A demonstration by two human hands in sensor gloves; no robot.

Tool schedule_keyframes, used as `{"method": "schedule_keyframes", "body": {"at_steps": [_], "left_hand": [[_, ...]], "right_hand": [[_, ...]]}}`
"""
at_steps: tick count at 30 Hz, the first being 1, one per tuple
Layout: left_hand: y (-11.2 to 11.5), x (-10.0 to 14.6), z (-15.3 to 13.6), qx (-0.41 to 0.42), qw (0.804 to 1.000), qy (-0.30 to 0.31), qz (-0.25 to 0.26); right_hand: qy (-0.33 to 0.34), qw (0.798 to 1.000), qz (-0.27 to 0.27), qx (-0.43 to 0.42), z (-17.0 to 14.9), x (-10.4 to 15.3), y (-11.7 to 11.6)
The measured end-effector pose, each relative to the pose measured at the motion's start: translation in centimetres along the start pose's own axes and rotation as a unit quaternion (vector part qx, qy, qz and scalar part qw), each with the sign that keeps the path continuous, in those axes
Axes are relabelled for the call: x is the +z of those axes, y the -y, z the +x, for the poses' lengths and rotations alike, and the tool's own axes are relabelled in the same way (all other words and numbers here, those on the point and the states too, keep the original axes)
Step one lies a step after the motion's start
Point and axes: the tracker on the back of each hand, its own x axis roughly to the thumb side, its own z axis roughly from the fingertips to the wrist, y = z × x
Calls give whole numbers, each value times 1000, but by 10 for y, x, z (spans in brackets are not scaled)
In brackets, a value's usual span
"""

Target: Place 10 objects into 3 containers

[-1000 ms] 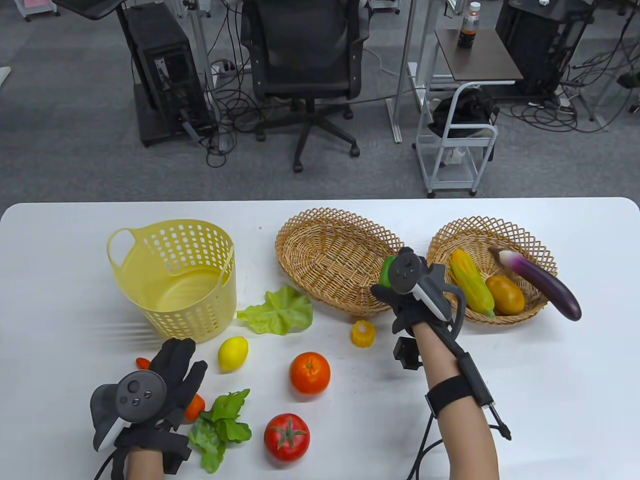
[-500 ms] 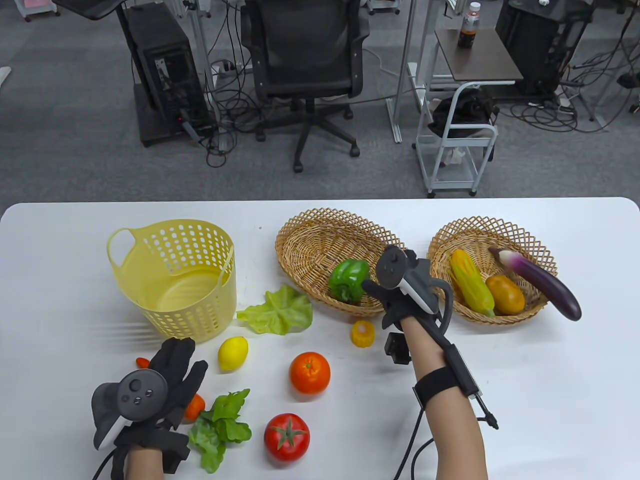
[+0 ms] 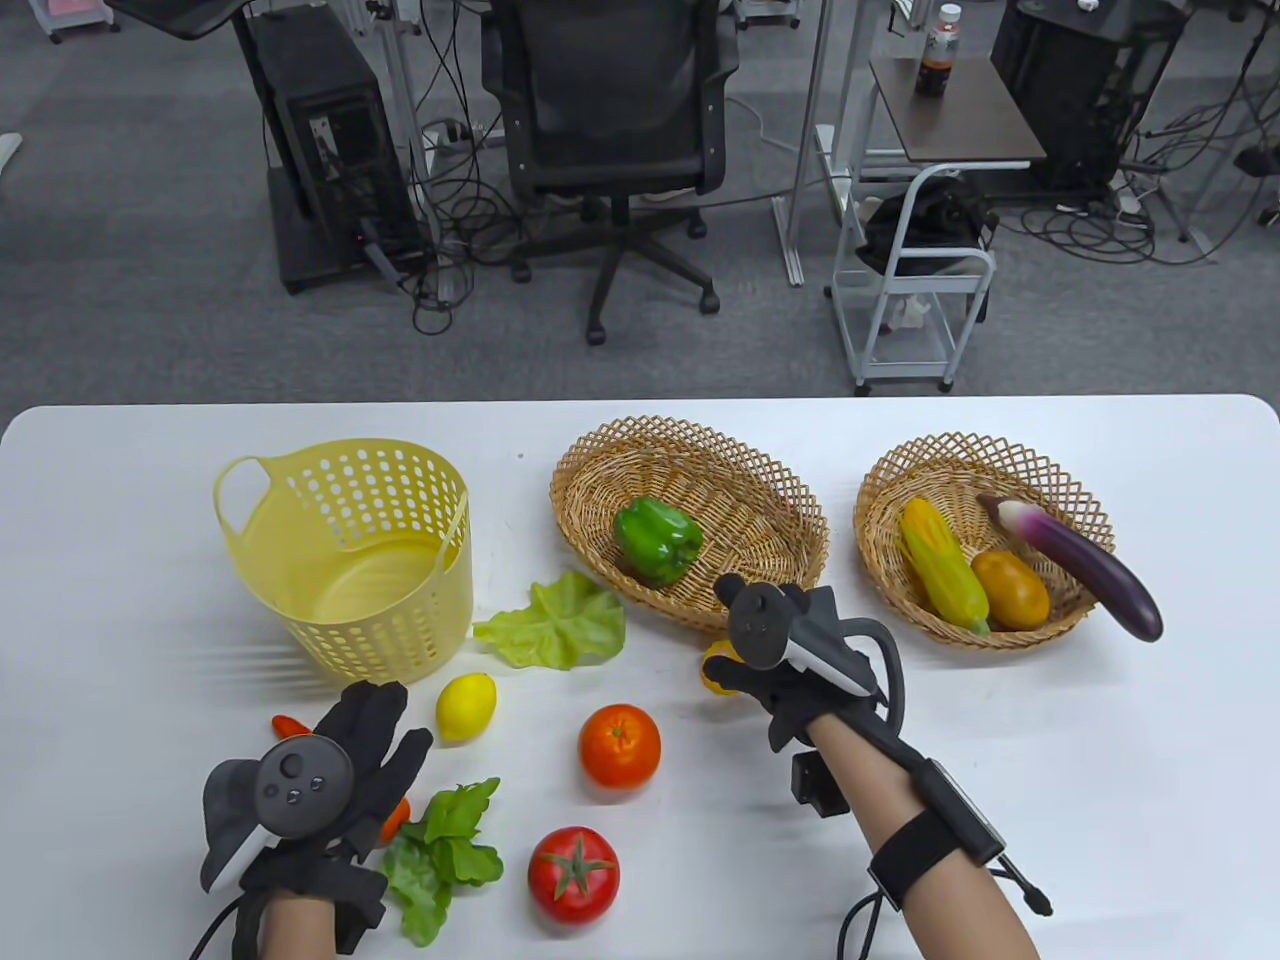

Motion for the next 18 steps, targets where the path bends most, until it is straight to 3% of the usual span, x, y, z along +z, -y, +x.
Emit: {"method": "schedule_keyframes", "body": {"at_steps": [3,9,18], "left_hand": [[0,0,0,2,1000,0,2],[-1,0,-1,2,1000,0,3],[-1,0,-2,2,1000,-2,2]], "right_hand": [[7,1000,19,-3,5,0,-10],[1,1000,-7,-3,5,0,-16],[-3,998,62,-2,4,-9,-40]]}}
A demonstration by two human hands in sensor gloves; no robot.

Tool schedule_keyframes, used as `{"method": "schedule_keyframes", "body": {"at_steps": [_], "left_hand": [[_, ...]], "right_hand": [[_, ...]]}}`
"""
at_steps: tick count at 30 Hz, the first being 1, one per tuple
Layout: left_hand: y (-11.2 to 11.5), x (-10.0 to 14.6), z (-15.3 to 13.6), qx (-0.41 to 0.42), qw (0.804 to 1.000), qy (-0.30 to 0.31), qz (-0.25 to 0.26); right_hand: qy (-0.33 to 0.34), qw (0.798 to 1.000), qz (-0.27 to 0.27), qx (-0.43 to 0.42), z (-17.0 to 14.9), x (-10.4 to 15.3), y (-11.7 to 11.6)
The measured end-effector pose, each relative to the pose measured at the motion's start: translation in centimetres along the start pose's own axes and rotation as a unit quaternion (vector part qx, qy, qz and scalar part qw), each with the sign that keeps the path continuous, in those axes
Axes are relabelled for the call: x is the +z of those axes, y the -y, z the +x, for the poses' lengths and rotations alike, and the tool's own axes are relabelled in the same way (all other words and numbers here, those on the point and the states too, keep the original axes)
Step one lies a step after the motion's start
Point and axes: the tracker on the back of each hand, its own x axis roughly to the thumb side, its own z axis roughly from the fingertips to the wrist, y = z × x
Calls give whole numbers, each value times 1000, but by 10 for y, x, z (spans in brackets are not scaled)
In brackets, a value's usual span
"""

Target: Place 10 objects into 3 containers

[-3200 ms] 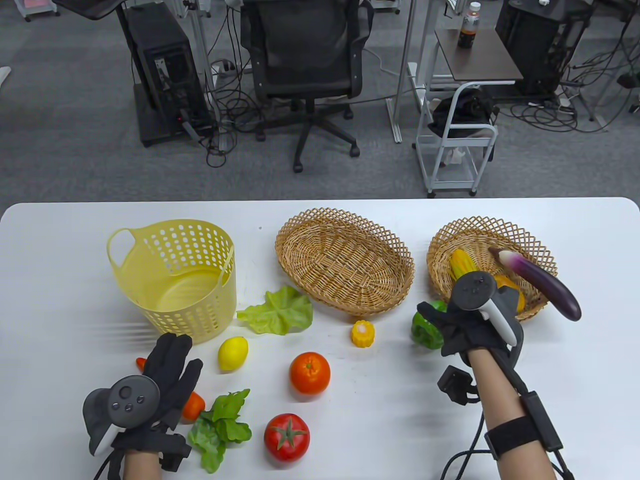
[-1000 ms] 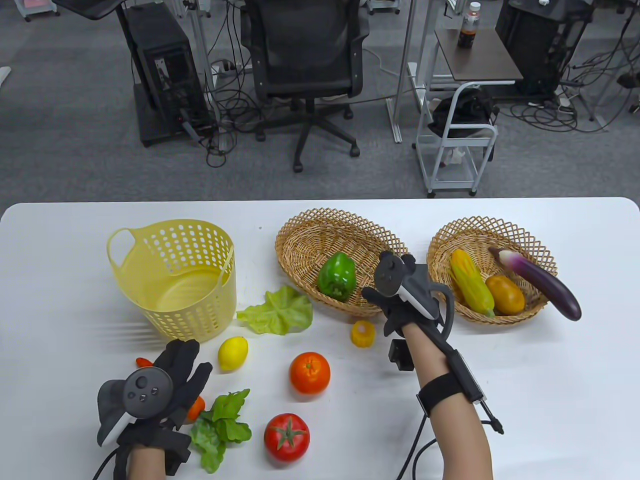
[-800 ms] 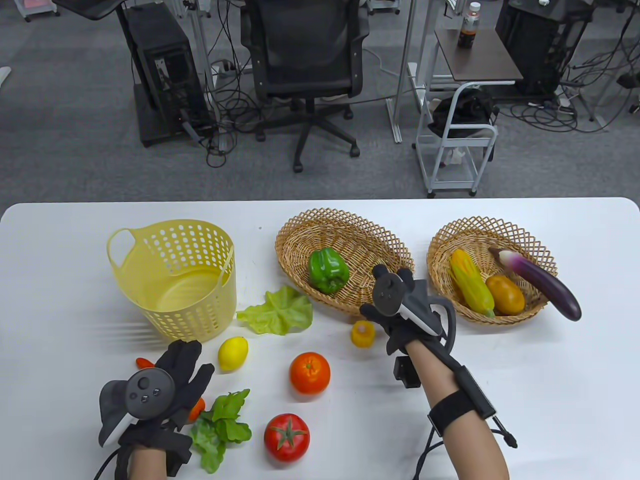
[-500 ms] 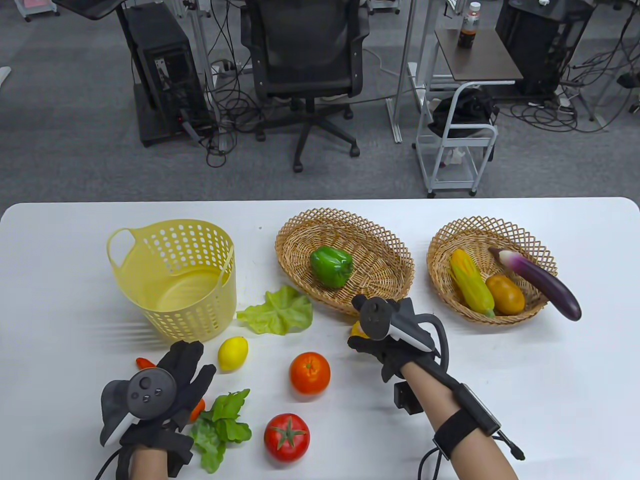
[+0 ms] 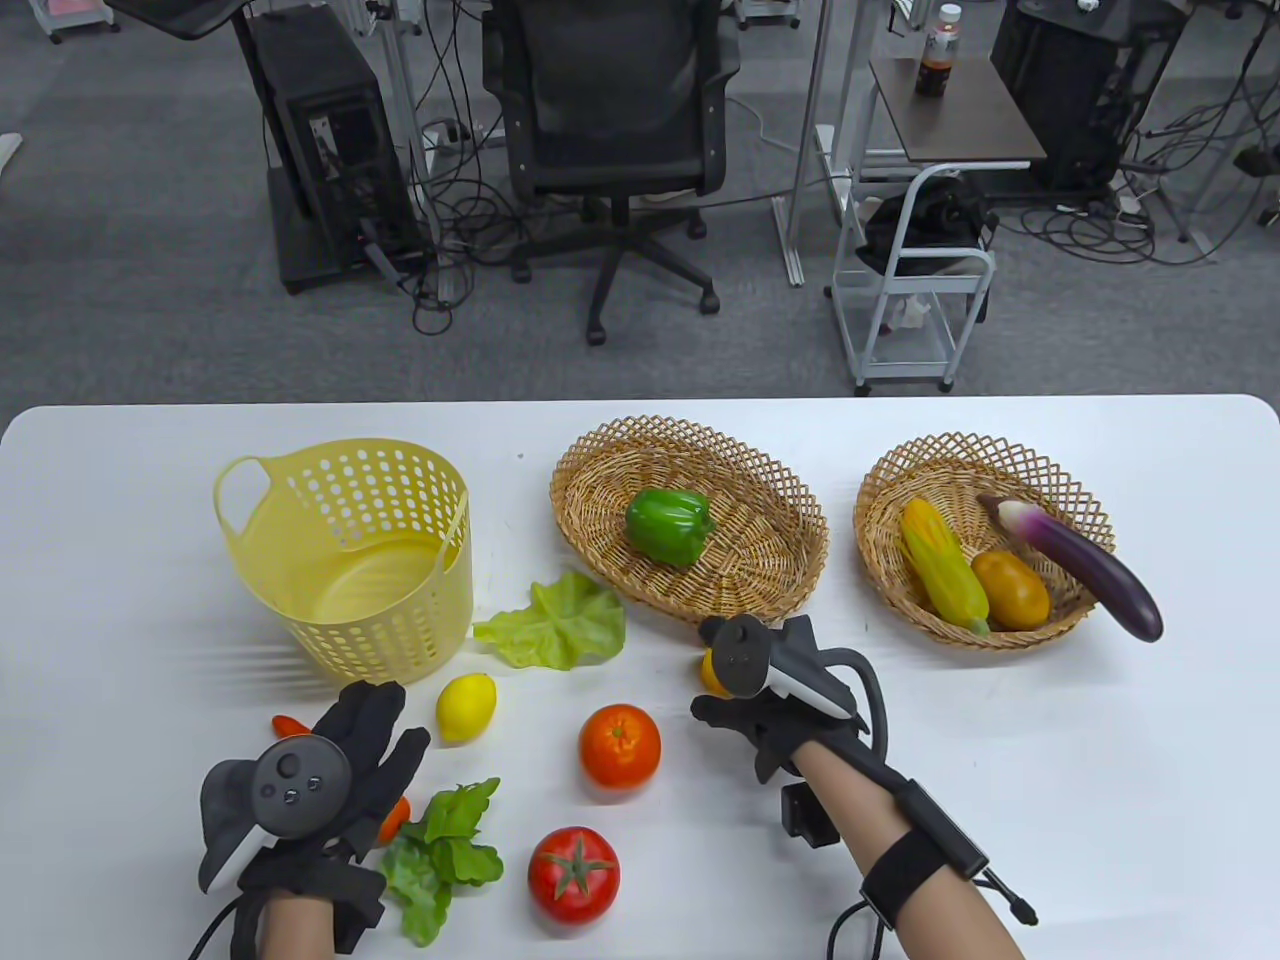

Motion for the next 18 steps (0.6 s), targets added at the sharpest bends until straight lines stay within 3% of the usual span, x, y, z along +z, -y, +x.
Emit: {"method": "schedule_keyframes", "body": {"at_steps": [18], "left_hand": [[6,-3,-2,10,1000,-8,-22]], "right_hand": [[-23,994,-9,104,19,-9,-15]]}}
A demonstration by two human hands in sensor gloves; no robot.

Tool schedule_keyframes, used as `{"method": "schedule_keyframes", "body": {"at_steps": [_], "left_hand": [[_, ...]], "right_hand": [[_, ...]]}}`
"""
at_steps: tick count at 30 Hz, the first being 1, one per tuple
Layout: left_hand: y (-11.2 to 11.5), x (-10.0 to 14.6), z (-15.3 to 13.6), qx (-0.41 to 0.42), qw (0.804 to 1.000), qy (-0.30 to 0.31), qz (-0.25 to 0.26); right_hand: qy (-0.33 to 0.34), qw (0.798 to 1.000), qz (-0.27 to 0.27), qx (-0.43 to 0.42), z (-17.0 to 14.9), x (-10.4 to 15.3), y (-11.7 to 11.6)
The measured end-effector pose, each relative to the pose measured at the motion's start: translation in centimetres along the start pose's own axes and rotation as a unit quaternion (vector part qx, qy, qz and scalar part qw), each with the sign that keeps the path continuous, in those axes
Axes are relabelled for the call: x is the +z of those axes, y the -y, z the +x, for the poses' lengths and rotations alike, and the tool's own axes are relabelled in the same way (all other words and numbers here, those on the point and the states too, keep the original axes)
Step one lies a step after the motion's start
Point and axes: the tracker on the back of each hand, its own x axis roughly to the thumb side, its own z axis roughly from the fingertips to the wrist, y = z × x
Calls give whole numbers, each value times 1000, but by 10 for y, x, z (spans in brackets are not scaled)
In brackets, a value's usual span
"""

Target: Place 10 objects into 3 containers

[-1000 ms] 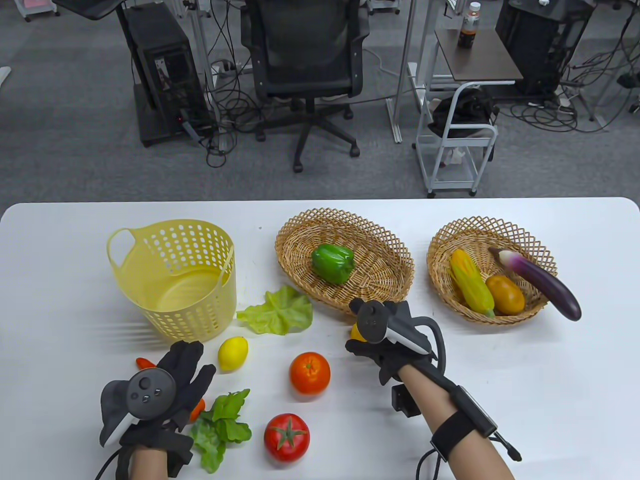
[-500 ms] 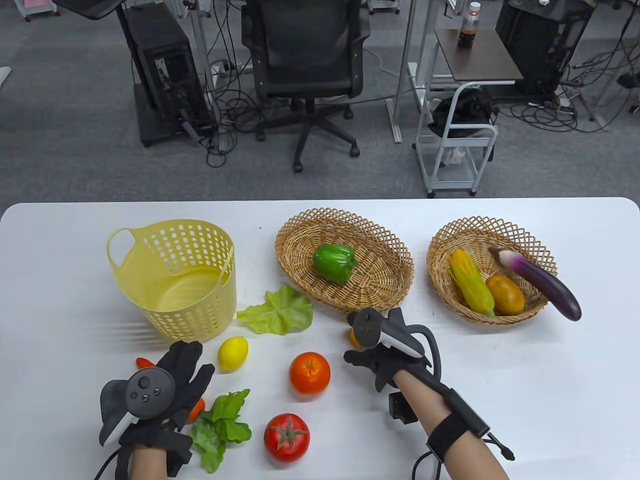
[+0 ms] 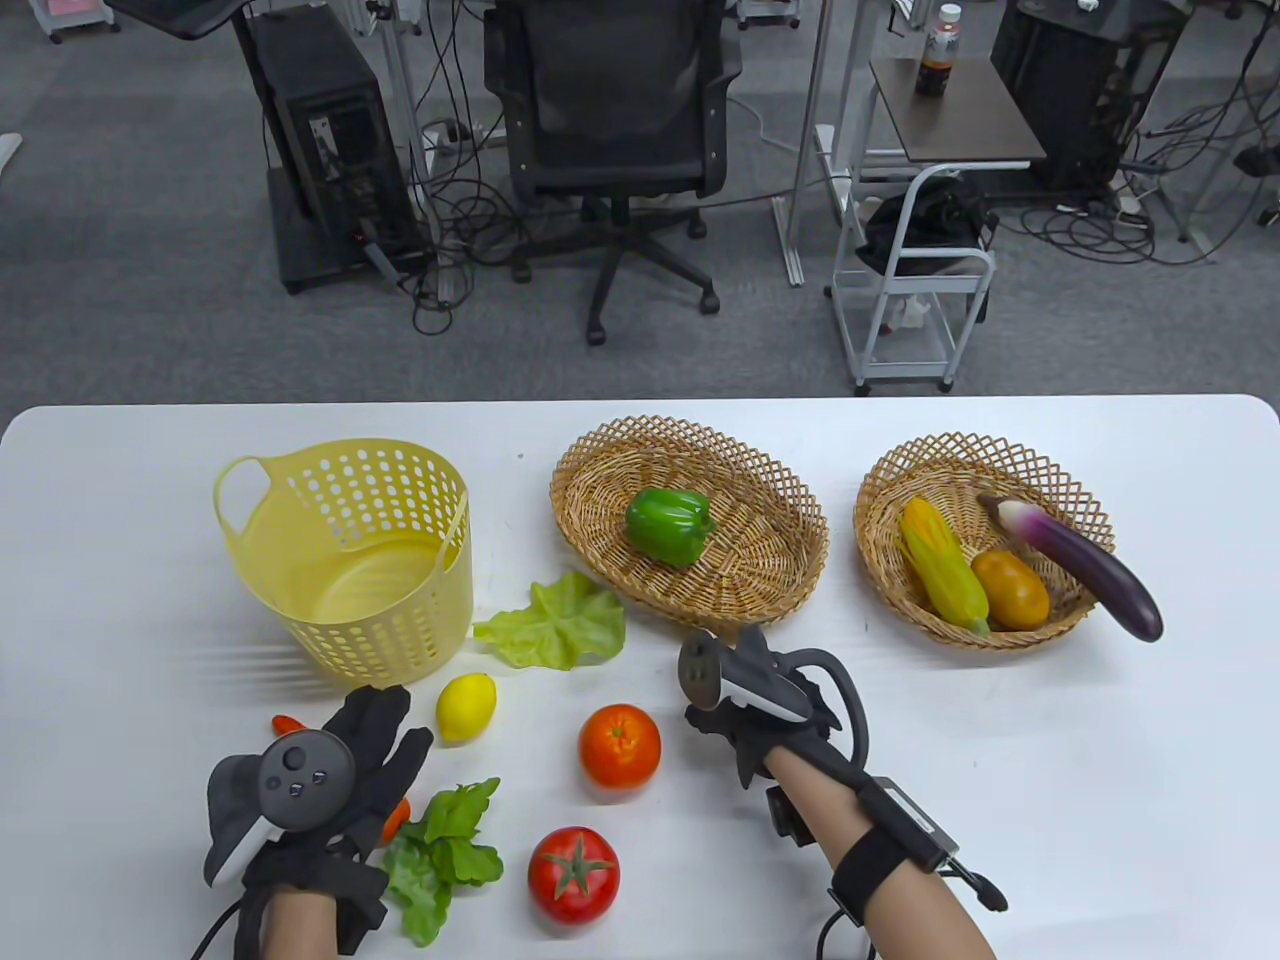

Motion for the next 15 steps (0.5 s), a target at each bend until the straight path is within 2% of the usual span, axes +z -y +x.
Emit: {"method": "schedule_keyframes", "body": {"at_steps": [9,15], "left_hand": [[0,0,0,2,1000,4,0],[-1,0,-1,12,1000,5,-1]], "right_hand": [[-11,999,-48,2,-7,3,-10],[7,999,-47,-1,-10,12,-7]]}}
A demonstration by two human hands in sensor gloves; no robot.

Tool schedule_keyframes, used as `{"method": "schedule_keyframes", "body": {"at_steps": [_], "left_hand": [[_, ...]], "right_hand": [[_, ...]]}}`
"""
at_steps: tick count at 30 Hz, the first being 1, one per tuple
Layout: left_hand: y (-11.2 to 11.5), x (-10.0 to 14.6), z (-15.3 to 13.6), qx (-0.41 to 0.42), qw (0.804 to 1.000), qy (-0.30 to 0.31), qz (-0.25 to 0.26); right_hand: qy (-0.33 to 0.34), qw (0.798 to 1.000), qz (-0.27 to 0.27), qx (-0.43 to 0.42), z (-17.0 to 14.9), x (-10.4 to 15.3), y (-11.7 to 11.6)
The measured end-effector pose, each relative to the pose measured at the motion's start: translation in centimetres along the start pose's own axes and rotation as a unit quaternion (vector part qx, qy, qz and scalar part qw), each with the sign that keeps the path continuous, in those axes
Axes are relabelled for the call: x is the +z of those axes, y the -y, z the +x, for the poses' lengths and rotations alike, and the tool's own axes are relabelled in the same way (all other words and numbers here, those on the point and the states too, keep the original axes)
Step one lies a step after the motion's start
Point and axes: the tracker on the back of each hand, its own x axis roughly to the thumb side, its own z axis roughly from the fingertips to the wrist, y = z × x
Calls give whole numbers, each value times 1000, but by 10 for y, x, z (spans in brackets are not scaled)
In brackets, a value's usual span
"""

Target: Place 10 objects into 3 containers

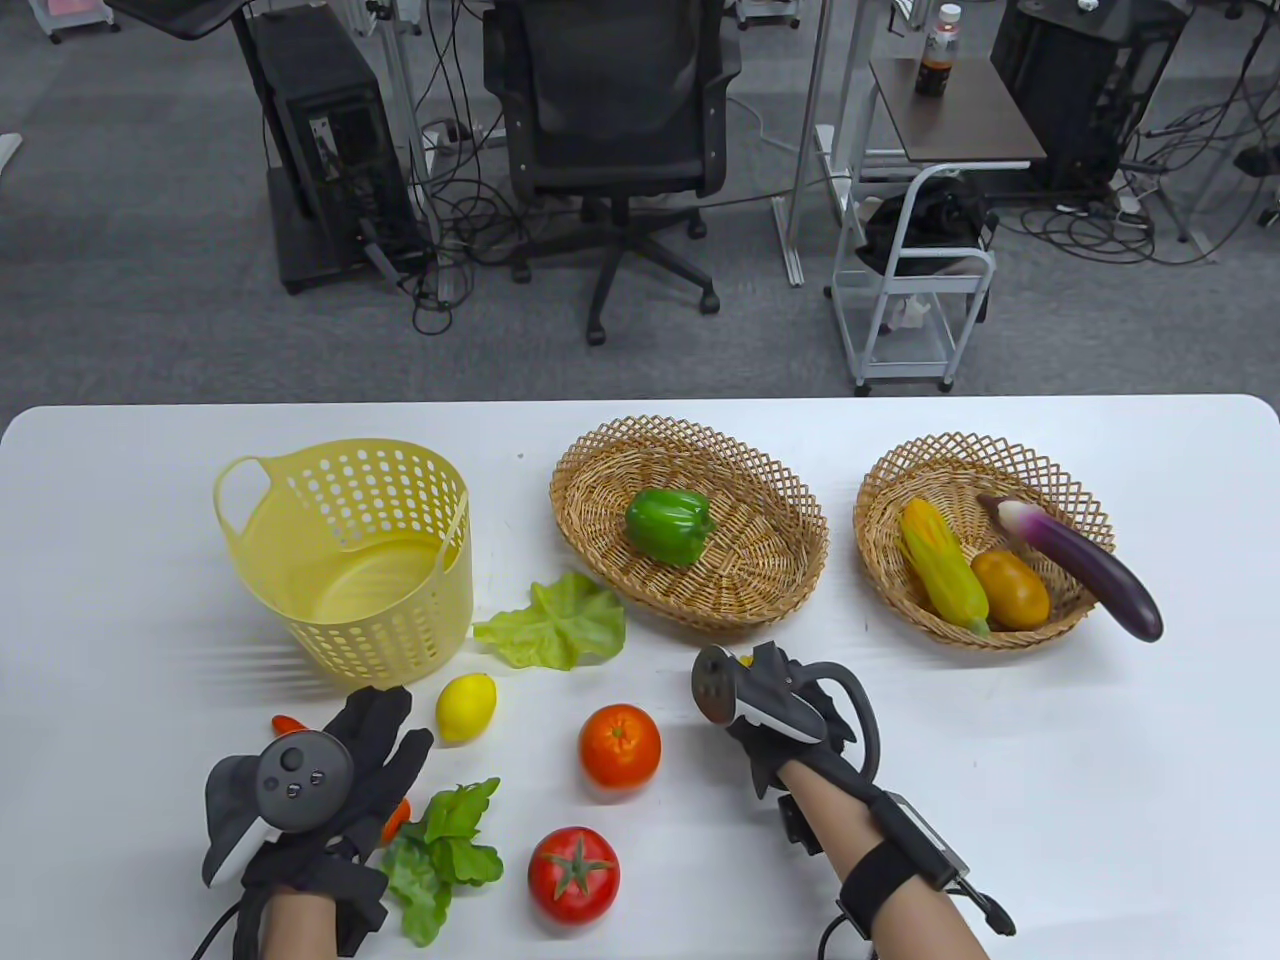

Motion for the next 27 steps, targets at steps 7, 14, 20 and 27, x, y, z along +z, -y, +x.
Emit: {"method": "schedule_keyframes", "body": {"at_steps": [7,14,20,27], "left_hand": [[0,0,0,-3,1000,-1,0],[3,-1,0,-6,1000,-6,-9],[2,-1,0,-11,1000,-5,-4],[0,-1,-2,-12,1000,-5,1]], "right_hand": [[45,997,-49,-36,-4,21,31],[18,992,-100,-77,-19,10,60],[-22,984,-133,-114,-31,-15,65],[-56,989,-95,-94,-32,-40,55]]}}
